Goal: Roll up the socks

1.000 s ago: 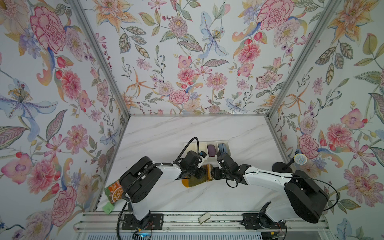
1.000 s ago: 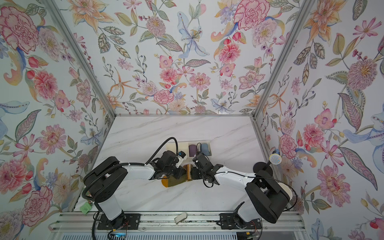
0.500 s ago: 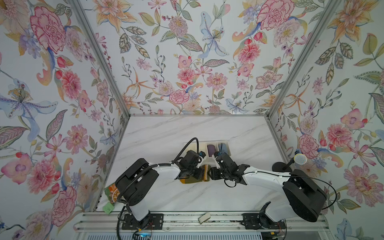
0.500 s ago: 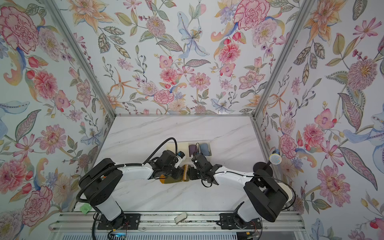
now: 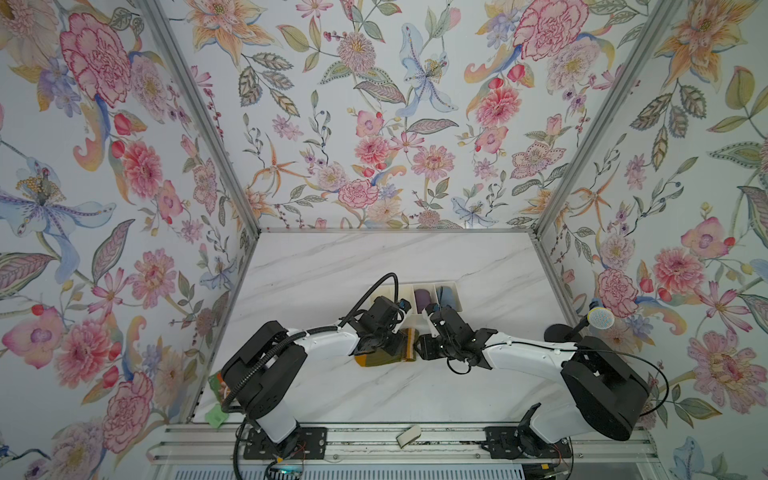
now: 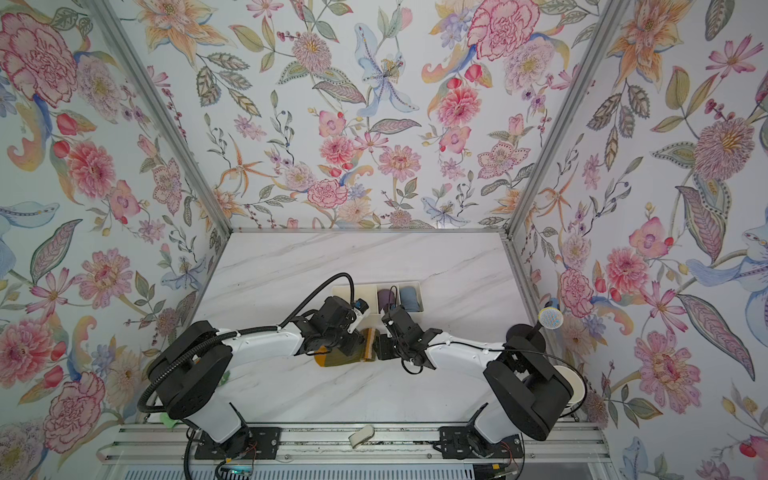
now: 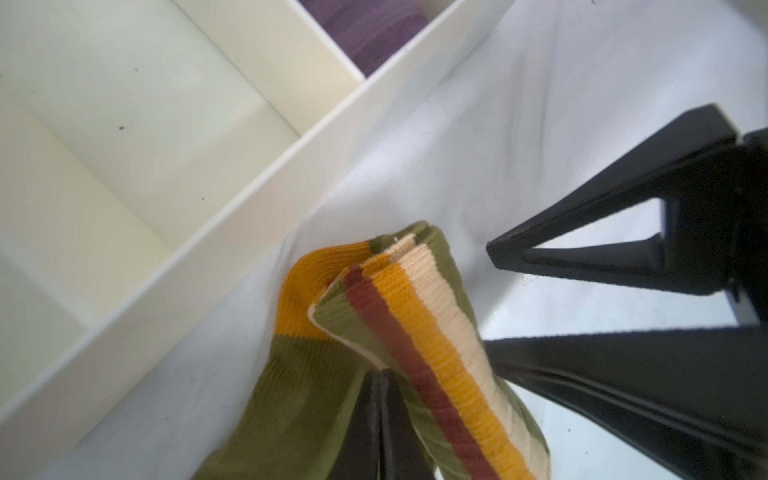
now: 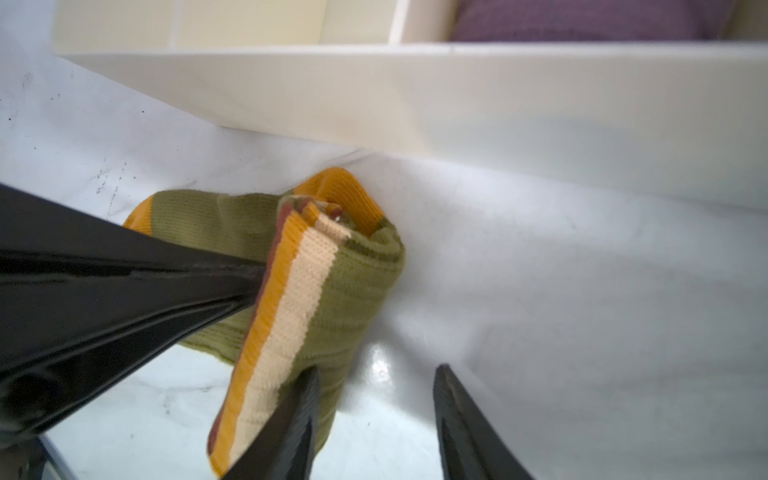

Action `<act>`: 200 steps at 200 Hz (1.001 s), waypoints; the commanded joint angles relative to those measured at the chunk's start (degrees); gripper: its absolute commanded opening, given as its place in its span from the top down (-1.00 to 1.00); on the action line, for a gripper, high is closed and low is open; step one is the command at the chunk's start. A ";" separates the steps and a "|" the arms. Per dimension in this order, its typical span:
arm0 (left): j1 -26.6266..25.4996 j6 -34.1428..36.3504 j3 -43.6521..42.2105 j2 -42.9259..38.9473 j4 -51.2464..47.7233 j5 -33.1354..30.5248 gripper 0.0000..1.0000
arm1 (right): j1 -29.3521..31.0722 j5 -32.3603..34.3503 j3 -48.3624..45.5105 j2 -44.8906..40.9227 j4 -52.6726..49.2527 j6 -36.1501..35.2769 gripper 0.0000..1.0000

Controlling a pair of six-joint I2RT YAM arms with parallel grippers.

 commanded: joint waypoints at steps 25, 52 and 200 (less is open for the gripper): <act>0.62 2.04 0.05 -4.49 -5.46 -4.41 0.92 | 0.88 -0.16 3.00 1.05 -0.68 -1.51 0.05; 1.53 1.73 -2.26 -7.75 -6.47 -5.38 0.97 | 1.06 0.01 3.86 1.36 -1.31 -1.95 0.05; 5.48 -0.16 -12.42 -8.72 -0.47 -3.66 1.00 | 3.42 0.89 9.28 5.33 -3.95 -3.23 0.05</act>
